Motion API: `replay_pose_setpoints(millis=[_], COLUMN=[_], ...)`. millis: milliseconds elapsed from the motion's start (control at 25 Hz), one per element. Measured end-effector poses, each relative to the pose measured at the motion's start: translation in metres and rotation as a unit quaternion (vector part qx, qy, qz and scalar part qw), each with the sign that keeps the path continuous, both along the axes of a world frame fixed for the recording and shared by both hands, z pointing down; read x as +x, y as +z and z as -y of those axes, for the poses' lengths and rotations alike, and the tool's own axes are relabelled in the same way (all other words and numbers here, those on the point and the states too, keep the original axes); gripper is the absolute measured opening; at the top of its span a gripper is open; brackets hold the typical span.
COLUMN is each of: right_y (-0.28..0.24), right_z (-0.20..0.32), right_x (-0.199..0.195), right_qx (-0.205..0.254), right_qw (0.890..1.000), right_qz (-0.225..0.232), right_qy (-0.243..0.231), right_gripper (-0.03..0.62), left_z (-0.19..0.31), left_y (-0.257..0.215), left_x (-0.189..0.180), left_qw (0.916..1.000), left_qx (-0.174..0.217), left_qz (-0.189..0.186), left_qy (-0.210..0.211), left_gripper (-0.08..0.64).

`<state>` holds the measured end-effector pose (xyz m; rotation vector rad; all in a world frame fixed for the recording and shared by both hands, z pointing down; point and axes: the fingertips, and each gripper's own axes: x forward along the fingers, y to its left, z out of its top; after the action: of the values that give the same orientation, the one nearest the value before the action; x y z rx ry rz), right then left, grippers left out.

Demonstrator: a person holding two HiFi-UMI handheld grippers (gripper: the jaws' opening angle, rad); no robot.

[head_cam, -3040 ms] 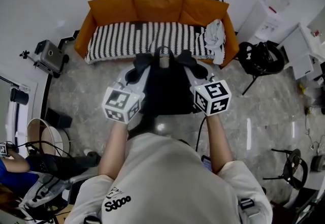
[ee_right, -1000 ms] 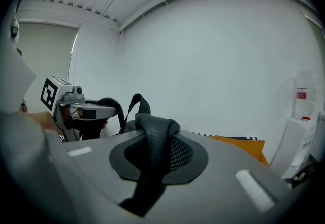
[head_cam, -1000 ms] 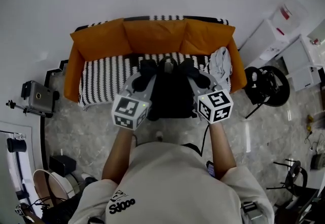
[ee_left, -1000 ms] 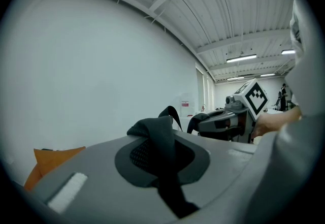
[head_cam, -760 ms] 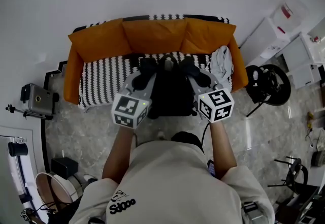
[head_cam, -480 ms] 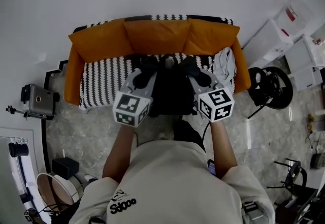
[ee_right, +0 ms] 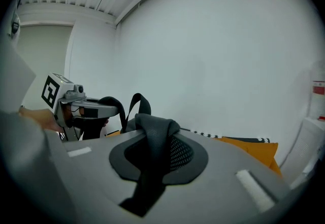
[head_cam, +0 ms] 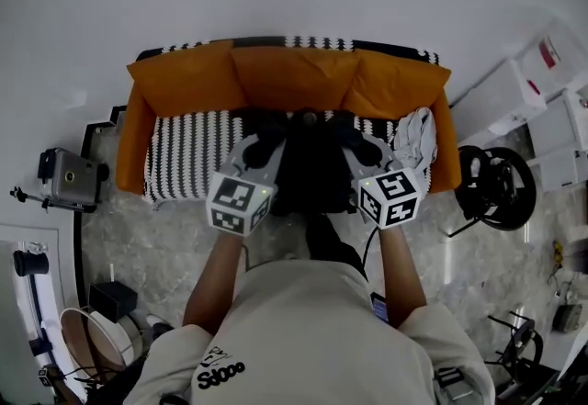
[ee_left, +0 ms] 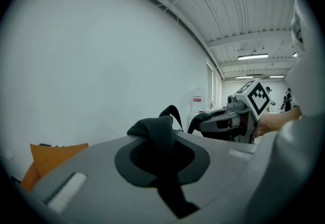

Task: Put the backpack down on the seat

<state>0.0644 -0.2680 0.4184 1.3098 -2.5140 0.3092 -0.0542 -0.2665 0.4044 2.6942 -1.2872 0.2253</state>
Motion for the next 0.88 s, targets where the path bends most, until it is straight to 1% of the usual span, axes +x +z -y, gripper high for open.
replay_pose_setpoints(millis=[160,440,640,880], right_y=[0.018,0.057,0.083,0.108], right_z=[0.038,0.099,0.139,0.178], right_x=[0.006,0.017,0.022,0.028], right_qx=[-0.017,-0.065,-0.093,-0.119], right_qw=[1.0,0.997,0.994,0.991], right_qz=[-0.001,-0.012,-0.014,-0.016], right_qy=[-0.02,-0.044,-0.052,-0.057], right_gripper=[0.044,0.044,0.044,0.044], left_z=[0.035,0.095,0.136,0.179], left_y=[0.018,0.059,0.086,0.11], left_x=[0.007,0.019,0.025,0.031], left_qw=[0.9997,0.9968,0.9936,0.9906], left_qx=[-0.018,-0.071,-0.103,-0.127], left_qz=[0.012,0.02,0.021,0.029], left_qy=[-0.01,-0.03,-0.041,-0.041], left_gripper=[0.023,0.023,0.023,0.023])
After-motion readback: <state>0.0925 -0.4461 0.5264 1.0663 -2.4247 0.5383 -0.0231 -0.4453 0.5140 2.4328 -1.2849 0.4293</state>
